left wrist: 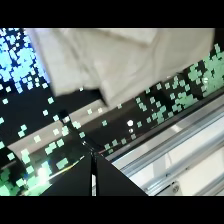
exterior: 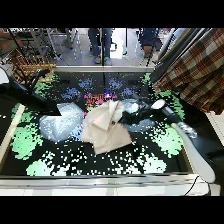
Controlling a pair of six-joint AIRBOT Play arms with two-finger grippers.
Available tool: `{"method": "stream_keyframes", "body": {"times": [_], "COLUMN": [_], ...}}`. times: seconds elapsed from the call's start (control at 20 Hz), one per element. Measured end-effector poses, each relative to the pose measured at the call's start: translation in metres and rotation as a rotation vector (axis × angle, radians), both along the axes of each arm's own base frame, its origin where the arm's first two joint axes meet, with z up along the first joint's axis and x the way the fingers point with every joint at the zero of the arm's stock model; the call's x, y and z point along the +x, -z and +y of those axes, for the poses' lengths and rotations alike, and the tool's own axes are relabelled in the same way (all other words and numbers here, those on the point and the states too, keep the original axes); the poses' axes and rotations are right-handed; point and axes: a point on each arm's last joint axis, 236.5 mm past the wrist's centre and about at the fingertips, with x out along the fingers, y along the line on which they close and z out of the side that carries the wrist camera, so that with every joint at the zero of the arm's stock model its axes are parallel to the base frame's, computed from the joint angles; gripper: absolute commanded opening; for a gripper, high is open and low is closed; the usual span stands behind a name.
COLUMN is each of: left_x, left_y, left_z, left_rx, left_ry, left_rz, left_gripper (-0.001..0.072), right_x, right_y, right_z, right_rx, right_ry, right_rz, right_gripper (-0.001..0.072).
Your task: Fold the clothes and pants, and hang the long-sleeved shirts on hangers.
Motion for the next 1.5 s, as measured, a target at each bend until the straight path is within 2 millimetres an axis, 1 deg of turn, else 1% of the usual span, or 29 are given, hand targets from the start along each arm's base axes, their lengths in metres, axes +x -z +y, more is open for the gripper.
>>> {"method": "stream_keyframes", "body": {"times": [0.05,0.1,0.15,0.2,0.25,0.3,0.35,0.4,0.45,0.5,0.55,0.6,0.7,0.8,0.85,0.9,1.0,1.1,1.15,1.2,1.25,1.3,1.35,1.4,1.45,1.5], "left_x": [-0.002,-0.004,-0.005,-0.006,-0.008,-0.009,-0.01,-0.01,-0.01,-0.01,-0.011,-0.011,-0.011,-0.011,-0.011,-0.011,-0.011,-0.011,-0.011,-0.011,-0.011,-0.011,-0.011,-0.011,-0.01,-0.009], "left_y": [-0.003,-0.007,-0.009,-0.012,-0.014,-0.016,-0.017,-0.018,-0.018,-0.019,-0.019,-0.019,-0.019,-0.019,-0.019,-0.019,-0.019,-0.019,-0.019,-0.019,-0.019,-0.019,-0.019,-0.019,-0.019,-0.017], "left_z": [0.0,0.0,0.0,0.0,0.0,0.0,0.0,0.0,0.0,0.0,0.0,0.0,0.0,0.0,0.0,0.0,0.0,0.0,0.0,0.0,0.0,0.0,0.0,0.001,0.004,0.008], "left_rx": [0.0,0.0,0.0,0.001,0.001,0.002,0.003,0.003,0.004,0.004,0.005,0.006,0.007,0.008,0.008,0.008,0.009,0.009,0.009,0.009,0.009,0.009,0.009,0.011,0.021,0.038], "left_ry": [0.001,0.003,0.005,0.01,0.013,0.017,0.02,0.022,0.024,0.027,0.031,0.037,0.043,0.047,0.05,0.05,0.053,0.053,0.053,0.053,0.053,0.053,0.053,0.051,0.046,0.038], "left_rz": [-0.008,-0.017,-0.025,-0.035,-0.041,-0.045,-0.051,-0.054,-0.056,-0.059,-0.063,-0.066,-0.07,-0.072,-0.074,-0.074,-0.075,-0.075,-0.075,-0.075,-0.075,-0.076,-0.076,-0.076,-0.077,-0.077], "left_gripper": [0.0021,0.0022,0.0021,0.0021,0.0021,0.0022,0.0021,0.0021,0.0021,0.0021,0.0022,0.0021,0.0022,0.0021,0.0022,0.0021,0.0021,0.0021,0.0021,0.0022,0.0021,0.0021,0.0021,0.0021,0.0018,0.0009], "right_x": [0.01,0.02,0.029,0.036,0.04,0.042,0.042,0.039,0.035,0.027,0.017,0.003,-0.031,-0.077,-0.101,-0.129,-0.183,-0.234,-0.255,-0.275,-0.291,-0.301,-0.307,-0.31,-0.31,-0.302], "right_y": [-0.023,-0.048,-0.069,-0.088,-0.104,-0.117,-0.123,-0.126,-0.125,-0.119,-0.109,-0.096,-0.064,-0.025,-0.007,0.014,0.049,0.076,0.086,0.094,0.099,0.1,0.097,0.09,0.08,0.067], "right_z": [-0.013,-0.031,-0.05,-0.075,-0.1,-0.129,-0.157,-0.188,-0.218,-0.251,-0.282,-0.314,-0.372,-0.415,-0.429,-0.44,-0.452,-0.453,-0.45,-0.447,-0.445,-0.445,-0.448,-0.453,-0.462,-0.471], "right_rx": [-0.001,0.001,0.004,0.005,0.005,0.003,-0.009,-0.031,-0.057,-0.095,-0.137,-0.18,-0.235,-0.254,-0.252,-0.248,-0.238,-0.22,-0.21,-0.198,-0.198,-0.197,-0.202,-0.215,-0.232,-0.247], "right_ry": [0.044,0.102,0.163,0.23,0.291,0.356,0.411,0.468,0.52,0.568,0.61,0.65,0.734,0.801,0.824,0.842,0.882,0.92,0.936,0.955,0.959,0.969,0.971,0.979,0.997,1.018], "right_rz": [-0.034,-0.07,-0.099,-0.124,-0.141,-0.156,-0.158,-0.155,-0.148,-0.137,-0.117,-0.086,-0.011,0.083,0.131,0.191,0.308,0.438,0.496,0.558,0.604,0.634,0.647,0.658,0.66,0.649], "right_gripper": [0.0008,0.0008,0.0009,0.0009,0.0009,0.0009,0.0009,0.0009,0.0009,0.0009,0.0009,0.0009,0.0009,0.0009,0.0009,0.0009,0.0009,0.001,0.002,0.0245,0.0558,0.0606,0.06,0.0591,0.0532,0.048]}}
